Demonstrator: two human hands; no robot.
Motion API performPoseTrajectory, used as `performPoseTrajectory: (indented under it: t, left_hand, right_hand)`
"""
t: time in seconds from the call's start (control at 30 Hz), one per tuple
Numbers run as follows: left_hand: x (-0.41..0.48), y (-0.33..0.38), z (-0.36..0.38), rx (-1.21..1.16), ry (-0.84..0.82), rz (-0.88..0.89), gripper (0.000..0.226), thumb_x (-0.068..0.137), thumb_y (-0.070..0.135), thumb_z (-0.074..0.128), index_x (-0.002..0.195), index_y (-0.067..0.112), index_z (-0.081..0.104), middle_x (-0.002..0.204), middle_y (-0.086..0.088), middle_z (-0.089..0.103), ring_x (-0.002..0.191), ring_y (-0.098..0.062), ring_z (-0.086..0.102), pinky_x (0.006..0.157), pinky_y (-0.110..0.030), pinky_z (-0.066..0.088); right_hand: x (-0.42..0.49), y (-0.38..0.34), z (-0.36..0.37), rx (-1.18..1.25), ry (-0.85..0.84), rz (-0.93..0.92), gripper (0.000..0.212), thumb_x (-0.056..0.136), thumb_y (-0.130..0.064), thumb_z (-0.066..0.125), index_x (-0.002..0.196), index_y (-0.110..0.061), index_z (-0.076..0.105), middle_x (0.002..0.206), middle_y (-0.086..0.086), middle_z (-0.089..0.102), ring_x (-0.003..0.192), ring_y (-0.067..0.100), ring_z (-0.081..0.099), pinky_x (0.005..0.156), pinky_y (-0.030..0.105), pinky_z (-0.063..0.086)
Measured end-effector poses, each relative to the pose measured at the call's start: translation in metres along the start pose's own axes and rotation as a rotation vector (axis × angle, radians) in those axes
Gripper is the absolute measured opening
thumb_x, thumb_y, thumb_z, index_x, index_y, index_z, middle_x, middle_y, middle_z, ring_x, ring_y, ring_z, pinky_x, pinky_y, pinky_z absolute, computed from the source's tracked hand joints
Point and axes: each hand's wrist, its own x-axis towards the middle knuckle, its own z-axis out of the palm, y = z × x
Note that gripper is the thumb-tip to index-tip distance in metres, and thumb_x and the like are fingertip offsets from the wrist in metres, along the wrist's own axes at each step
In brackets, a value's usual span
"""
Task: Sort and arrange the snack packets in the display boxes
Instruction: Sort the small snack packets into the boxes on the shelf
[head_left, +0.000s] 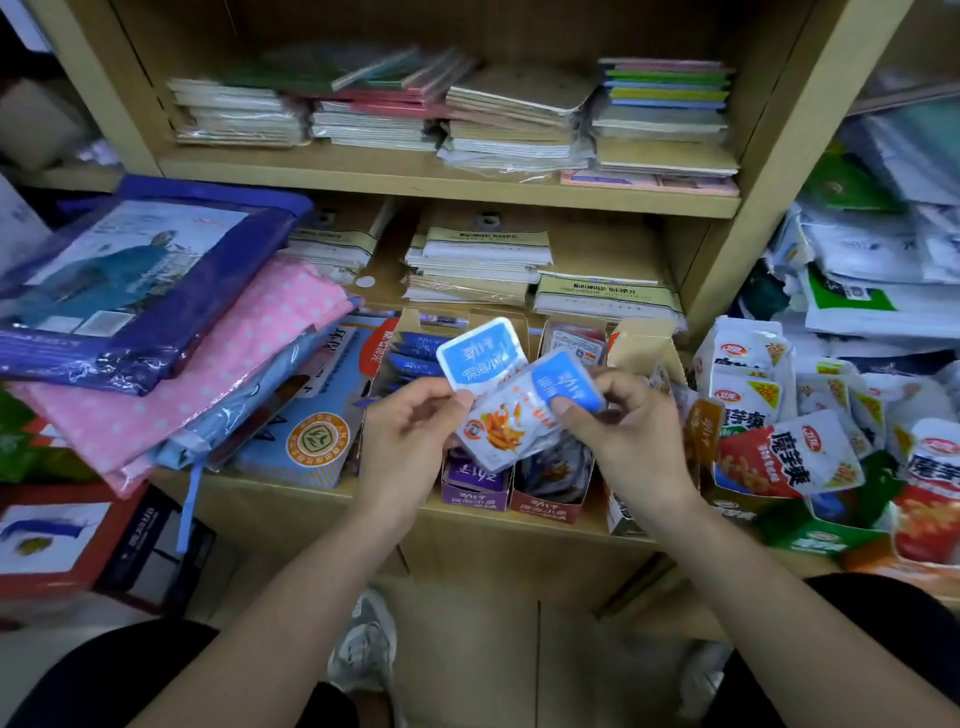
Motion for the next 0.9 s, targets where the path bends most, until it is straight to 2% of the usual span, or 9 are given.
performPoseTrajectory:
  t: [0.1, 0.17, 0.3, 0.43, 0.53, 0.6, 0.73, 0.83, 0.9]
  left_hand:
    - [0.007, -0.003, -0.010, 0.304, -0.113, 0.271, 0.009, 0.095, 0.015, 0.069, 0.095, 0.021, 0.076, 0.084, 0.005, 0.074, 0.077, -0.008, 0.067, 0.069, -0.026, 0.054]
    - [0.007, -0.008, -0.014, 0.399, -0.263, 0.391, 0.018, 0.093, 0.020, 0.066, 0.105, 0.012, 0.078, 0.083, 0.011, 0.066, 0.075, -0.005, 0.063, 0.067, -0.018, 0.046]
    - [0.005, -0.013, -0.016, 0.388, -0.407, 0.388, 0.020, 0.094, 0.014, 0.066, 0.111, 0.010, 0.076, 0.086, 0.006, 0.064, 0.078, -0.009, 0.063, 0.070, -0.018, 0.047]
    - [0.001, -0.018, -0.021, 0.314, -0.386, 0.351, 0.020, 0.095, 0.011, 0.067, 0.113, 0.014, 0.076, 0.088, -0.002, 0.067, 0.078, -0.016, 0.064, 0.068, -0.025, 0.049]
    - [-0.003, -0.015, -0.027, 0.276, -0.405, 0.314, 0.020, 0.095, 0.013, 0.068, 0.112, 0.021, 0.075, 0.087, 0.012, 0.072, 0.080, -0.005, 0.066, 0.070, -0.016, 0.047]
    - [0.001, -0.009, -0.039, 0.281, -0.399, 0.272, 0.018, 0.093, 0.020, 0.070, 0.110, 0.026, 0.075, 0.094, 0.017, 0.076, 0.086, -0.002, 0.071, 0.073, -0.017, 0.051]
    - [0.037, -0.008, -0.086, 0.638, -0.101, 0.430, 0.028, 0.091, 0.032, 0.072, 0.119, 0.027, 0.073, 0.106, 0.008, 0.073, 0.099, -0.010, 0.066, 0.081, -0.034, 0.056]
    - [0.059, -0.016, -0.109, 0.933, -0.225, 0.383, 0.052, 0.080, 0.047, 0.077, 0.128, 0.032, 0.067, 0.125, 0.007, 0.065, 0.118, -0.016, 0.057, 0.098, -0.041, 0.048]
    - [0.064, -0.024, -0.109, 0.971, -0.300, 0.318, 0.042, 0.079, 0.046, 0.082, 0.118, 0.031, 0.073, 0.117, 0.007, 0.070, 0.109, -0.015, 0.063, 0.092, -0.040, 0.052]
  right_hand:
    - [0.006, -0.008, -0.015, -0.022, -0.018, -0.074, 0.013, 0.086, -0.016, 0.077, 0.083, -0.013, 0.065, 0.101, -0.015, 0.071, 0.099, -0.001, 0.068, 0.069, 0.018, 0.056]
    - [0.005, -0.011, -0.020, -0.050, -0.107, -0.095, 0.014, 0.086, -0.013, 0.077, 0.082, -0.014, 0.063, 0.089, -0.011, 0.072, 0.085, 0.003, 0.071, 0.062, 0.016, 0.054]
    - [0.000, -0.009, -0.015, -0.058, -0.226, -0.041, 0.023, 0.085, -0.007, 0.077, 0.088, -0.021, 0.059, 0.082, -0.002, 0.074, 0.062, 0.014, 0.070, 0.057, 0.027, 0.058]
    - [0.002, -0.006, -0.009, -0.134, -0.355, 0.018, 0.028, 0.086, -0.011, 0.076, 0.109, -0.023, 0.066, 0.096, -0.007, 0.077, 0.087, 0.008, 0.073, 0.069, 0.027, 0.061]
    - [0.000, -0.005, -0.004, -0.159, -0.398, 0.027, 0.013, 0.086, -0.013, 0.076, 0.096, -0.021, 0.071, 0.088, -0.012, 0.077, 0.084, 0.004, 0.072, 0.067, 0.020, 0.058]
    - [-0.001, -0.005, -0.002, -0.176, -0.383, 0.005, 0.006, 0.086, -0.014, 0.076, 0.087, -0.018, 0.071, 0.084, -0.008, 0.076, 0.080, 0.006, 0.072, 0.064, 0.021, 0.057]
    - [-0.002, -0.009, -0.003, -0.161, -0.305, -0.004, 0.007, 0.087, -0.017, 0.074, 0.087, -0.023, 0.069, 0.086, -0.002, 0.074, 0.083, 0.013, 0.071, 0.070, 0.033, 0.061]
    - [-0.007, -0.013, 0.001, -0.153, -0.205, -0.024, 0.010, 0.089, -0.018, 0.072, 0.088, -0.026, 0.067, 0.087, 0.001, 0.074, 0.085, 0.016, 0.072, 0.072, 0.044, 0.061]
    - [-0.007, -0.017, 0.006, -0.181, -0.093, -0.076, 0.009, 0.090, -0.020, 0.071, 0.090, -0.028, 0.067, 0.088, 0.002, 0.074, 0.084, 0.018, 0.072, 0.072, 0.049, 0.060]
